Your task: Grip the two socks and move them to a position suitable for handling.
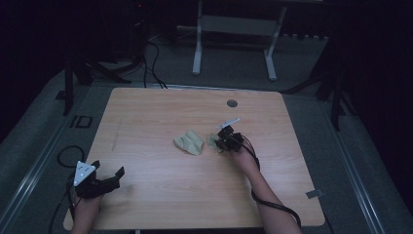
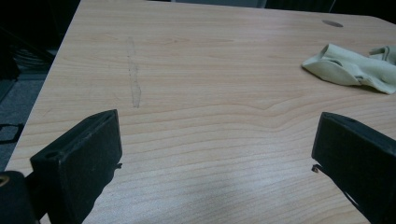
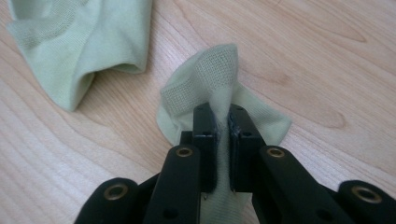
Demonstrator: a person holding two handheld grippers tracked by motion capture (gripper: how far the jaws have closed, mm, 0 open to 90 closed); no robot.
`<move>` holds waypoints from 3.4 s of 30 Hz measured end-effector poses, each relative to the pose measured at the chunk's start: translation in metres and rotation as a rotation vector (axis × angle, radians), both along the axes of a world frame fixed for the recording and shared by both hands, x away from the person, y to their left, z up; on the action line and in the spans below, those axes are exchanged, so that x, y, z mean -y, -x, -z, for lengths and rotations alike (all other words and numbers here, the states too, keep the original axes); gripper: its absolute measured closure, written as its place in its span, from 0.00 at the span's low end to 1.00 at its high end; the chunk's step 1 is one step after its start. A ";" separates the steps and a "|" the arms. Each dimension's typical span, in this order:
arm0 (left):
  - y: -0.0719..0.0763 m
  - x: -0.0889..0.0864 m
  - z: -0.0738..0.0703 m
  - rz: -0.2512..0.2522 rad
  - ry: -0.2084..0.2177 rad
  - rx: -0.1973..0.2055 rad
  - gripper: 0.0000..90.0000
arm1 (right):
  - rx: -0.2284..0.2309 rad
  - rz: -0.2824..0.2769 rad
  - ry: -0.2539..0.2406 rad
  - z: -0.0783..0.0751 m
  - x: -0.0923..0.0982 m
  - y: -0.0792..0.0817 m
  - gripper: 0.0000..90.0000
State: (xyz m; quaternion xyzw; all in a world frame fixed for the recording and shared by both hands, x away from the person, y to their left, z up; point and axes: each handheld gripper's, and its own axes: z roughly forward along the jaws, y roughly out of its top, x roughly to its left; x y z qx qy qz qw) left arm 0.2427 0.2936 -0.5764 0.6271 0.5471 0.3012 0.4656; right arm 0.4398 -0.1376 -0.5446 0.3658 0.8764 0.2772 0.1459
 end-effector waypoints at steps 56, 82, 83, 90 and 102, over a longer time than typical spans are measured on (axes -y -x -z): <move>-0.003 0.015 -0.004 0.067 -0.009 -0.006 0.02 | -0.018 -0.186 -0.119 -0.006 -0.031 0.151 0.93; 0.000 0.043 -0.011 0.213 -0.016 -0.001 0.03 | -0.074 -0.246 -0.160 -0.019 -0.034 0.149 0.51; -0.001 0.045 -0.011 0.222 -0.026 -0.011 0.03 | -0.070 -0.245 -0.159 -0.021 -0.035 0.147 0.53; 0.001 0.062 -0.013 0.310 -0.016 -0.057 0.03 | -0.092 -0.268 -0.113 -0.011 -0.048 0.138 0.66; 0.008 0.113 -0.024 0.502 -0.069 -0.064 0.35 | -0.089 -0.303 -0.089 -0.008 -0.051 0.138 0.91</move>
